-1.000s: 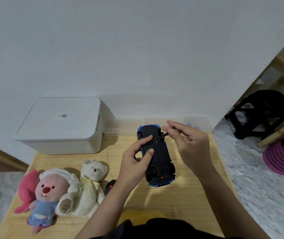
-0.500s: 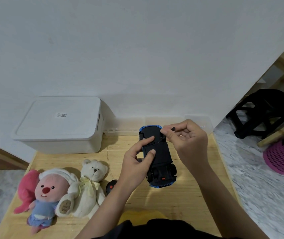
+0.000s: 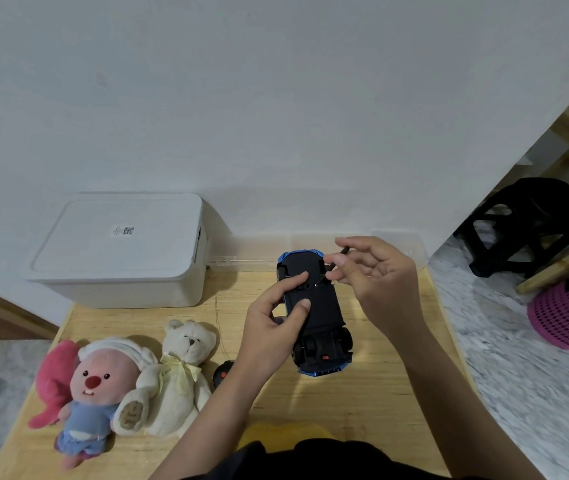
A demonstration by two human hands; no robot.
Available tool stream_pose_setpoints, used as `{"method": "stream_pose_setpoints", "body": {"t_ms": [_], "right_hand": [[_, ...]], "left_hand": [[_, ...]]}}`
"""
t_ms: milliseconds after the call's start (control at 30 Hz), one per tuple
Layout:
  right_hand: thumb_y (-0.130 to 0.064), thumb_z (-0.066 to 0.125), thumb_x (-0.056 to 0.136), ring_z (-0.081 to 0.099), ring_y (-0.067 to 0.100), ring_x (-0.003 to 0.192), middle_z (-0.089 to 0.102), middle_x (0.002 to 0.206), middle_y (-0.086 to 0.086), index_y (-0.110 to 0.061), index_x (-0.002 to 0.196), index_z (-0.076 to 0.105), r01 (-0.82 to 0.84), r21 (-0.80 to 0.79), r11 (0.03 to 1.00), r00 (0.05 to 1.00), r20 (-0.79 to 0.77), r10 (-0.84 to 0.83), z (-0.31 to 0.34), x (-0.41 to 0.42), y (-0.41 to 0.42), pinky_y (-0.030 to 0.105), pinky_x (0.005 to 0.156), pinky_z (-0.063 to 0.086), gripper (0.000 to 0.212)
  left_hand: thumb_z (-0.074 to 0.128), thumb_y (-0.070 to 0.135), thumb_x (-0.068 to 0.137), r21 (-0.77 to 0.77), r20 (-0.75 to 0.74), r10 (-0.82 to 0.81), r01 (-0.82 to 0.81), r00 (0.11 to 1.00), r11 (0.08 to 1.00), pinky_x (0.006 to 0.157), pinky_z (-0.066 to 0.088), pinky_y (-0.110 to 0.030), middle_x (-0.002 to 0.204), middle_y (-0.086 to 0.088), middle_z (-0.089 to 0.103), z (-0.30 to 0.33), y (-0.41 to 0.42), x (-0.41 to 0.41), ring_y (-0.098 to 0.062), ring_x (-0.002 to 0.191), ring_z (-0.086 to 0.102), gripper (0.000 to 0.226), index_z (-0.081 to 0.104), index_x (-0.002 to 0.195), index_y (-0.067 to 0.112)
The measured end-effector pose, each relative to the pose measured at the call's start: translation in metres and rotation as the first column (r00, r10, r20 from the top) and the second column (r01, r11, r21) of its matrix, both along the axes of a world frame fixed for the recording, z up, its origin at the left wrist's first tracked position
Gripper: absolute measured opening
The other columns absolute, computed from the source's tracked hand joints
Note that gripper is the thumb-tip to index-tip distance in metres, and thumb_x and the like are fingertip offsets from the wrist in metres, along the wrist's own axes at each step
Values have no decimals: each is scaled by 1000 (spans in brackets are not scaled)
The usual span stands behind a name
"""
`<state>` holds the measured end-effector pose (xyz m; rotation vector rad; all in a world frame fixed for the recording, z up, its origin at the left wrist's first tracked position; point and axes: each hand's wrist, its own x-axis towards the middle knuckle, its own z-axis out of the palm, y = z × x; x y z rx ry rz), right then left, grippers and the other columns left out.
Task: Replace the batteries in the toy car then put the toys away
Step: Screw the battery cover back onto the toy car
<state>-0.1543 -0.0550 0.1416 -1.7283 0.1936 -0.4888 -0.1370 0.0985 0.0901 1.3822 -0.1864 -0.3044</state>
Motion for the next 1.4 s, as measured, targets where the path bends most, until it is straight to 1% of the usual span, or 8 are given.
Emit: {"method": "stream_pose_setpoints", "body": {"t_ms": [333, 533, 733, 933, 1067, 1167, 1300, 1400], "right_hand": [[-4, 81, 70, 62, 5, 58, 64, 64, -9, -28, 87, 68, 87, -214, 973, 985, 167, -52, -1, 0, 3, 13, 58, 49, 31], [1, 73, 78, 70, 9, 85, 73, 92, -2, -7, 103, 71, 101, -339, 935, 975, 220, -26, -3, -2, 2, 24, 76, 56, 26], [-5, 78, 74, 68, 5, 74, 71, 77, -9, -19, 101, 70, 110, -226, 968, 988, 134, -81, -4, -5, 1, 14, 74, 52, 31], [-9, 86, 64, 63, 6, 62, 67, 68, -12, -20, 75, 70, 19, -343, 939, 1000, 13, -15, -11, -11, -17, 14, 61, 51, 22], [-10, 82, 70, 57, 4, 55, 66, 62, -5, -13, 84, 74, -117, -390, 913, 975, -222, 30, -23, -18, -25, 13, 58, 46, 16], [-14, 74, 79, 60, 1, 66, 66, 65, -15, -24, 80, 72, -76, -437, 896, 970, -239, -34, -32, -22, -18, 13, 59, 44, 10], [-14, 70, 82, 63, -4, 91, 69, 94, -23, -32, 80, 66, 68, -194, 979, 980, -172, -102, -41, -27, 0, 14, 76, 51, 19], [-6, 71, 80, 60, 0, 110, 66, 117, -8, -25, 80, 68, 48, -23, 999, 980, -194, -51, -51, -30, 14, 25, 86, 53, 19]], "left_hand": [[60, -2, 88, -9, 12, -2, 2, 1000, 1000, 63, 57, -23, 108, 1, 68, 0, 0, -3, -8, 87, 69, 45, 70, 104, 38], [60, 0, 89, 8, 16, 13, -13, 1000, 1000, 65, 57, -22, 107, 8, 69, -2, 1, -2, -7, 92, 68, 43, 70, 106, 39], [58, 1, 91, 21, 47, -7, 6, 999, 1000, 68, 56, -18, 109, 8, 67, -3, 5, -2, -3, 96, 66, 40, 64, 118, 30], [54, 7, 95, 52, 22, -40, 38, 999, 998, 73, 56, -21, 120, 8, 64, -7, 9, 0, -6, 104, 64, 41, 58, 125, 35], [52, 9, 96, 95, 24, -53, 50, 998, 994, 72, 56, -20, 114, 20, 66, -11, 10, 3, -2, 104, 64, 46, 50, 130, 40], [51, 9, 97, 137, 42, -86, 79, 995, 987, 72, 53, -15, 113, 31, 63, -14, 9, 3, 6, 104, 61, 51, 41, 136, 40], [49, 10, 98, 181, 67, -109, 95, 992, 979, 73, 50, -9, 112, 41, 58, -15, 8, 4, 14, 105, 56, 58, 27, 140, 42], [52, 13, 96, 203, 72, -88, 72, 994, 977, 75, 53, -16, 116, 22, 63, -16, 7, 5, 5, 106, 59, 67, 17, 141, 49]]}}
